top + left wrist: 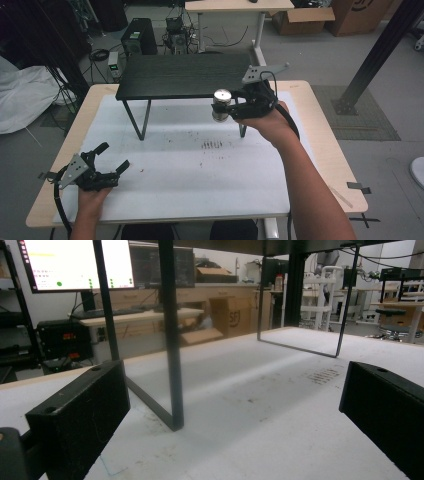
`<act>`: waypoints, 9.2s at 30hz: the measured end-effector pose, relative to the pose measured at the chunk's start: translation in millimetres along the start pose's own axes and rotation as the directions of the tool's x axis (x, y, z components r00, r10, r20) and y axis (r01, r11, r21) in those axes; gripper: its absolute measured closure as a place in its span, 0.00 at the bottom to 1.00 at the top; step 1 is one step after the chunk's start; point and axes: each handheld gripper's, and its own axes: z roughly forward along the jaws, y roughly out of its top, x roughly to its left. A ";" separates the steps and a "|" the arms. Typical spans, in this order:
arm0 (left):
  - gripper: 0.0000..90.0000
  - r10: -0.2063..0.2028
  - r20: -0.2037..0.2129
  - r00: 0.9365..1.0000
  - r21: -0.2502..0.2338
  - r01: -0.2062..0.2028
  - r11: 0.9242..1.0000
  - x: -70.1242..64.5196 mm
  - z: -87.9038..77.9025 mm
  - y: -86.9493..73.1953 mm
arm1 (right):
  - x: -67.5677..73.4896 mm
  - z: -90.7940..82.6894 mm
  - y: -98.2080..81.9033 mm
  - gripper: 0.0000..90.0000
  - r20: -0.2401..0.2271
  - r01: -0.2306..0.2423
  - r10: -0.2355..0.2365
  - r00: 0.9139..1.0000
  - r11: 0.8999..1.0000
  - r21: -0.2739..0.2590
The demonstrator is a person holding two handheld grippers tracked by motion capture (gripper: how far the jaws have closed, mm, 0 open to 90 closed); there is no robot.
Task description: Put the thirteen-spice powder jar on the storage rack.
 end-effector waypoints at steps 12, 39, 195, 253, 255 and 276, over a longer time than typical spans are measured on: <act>0.00 0.000 0.000 1.000 0.002 0.000 1.000 0.1 -0.2 0.1 | -16.9 5.9 20.2 0.55 0.039 -0.017 0.017 0.999 1.000 0.006; 0.00 0.005 -0.001 1.000 0.001 -0.005 1.000 0.1 -0.2 0.1 | -54.2 36.0 50.7 0.55 0.167 -0.081 0.074 0.983 0.996 0.033; 0.00 0.006 -0.002 1.000 -0.001 -0.006 1.000 -0.1 0.0 0.1 | -7.9 -53.5 -85.3 0.00 0.294 -0.095 0.234 0.926 0.903 -0.420; 0.00 0.003 -0.001 1.000 0.000 -0.003 1.000 0.2 0.0 0.0 | 0.9 10.2 -191.0 0.00 0.292 -0.135 0.265 0.919 0.907 -0.398; 0.00 0.003 -0.001 1.000 -0.001 -0.003 1.000 0.2 0.0 0.0 | 1.3 11.5 -193.8 0.00 0.292 -0.137 0.267 0.919 0.908 -0.397; 0.00 0.004 -0.001 1.000 -0.002 -0.004 1.000 0.1 -0.1 0.0 | 8.7 28.2 -223.3 0.00 0.291 -0.164 0.287 0.913 0.910 -0.382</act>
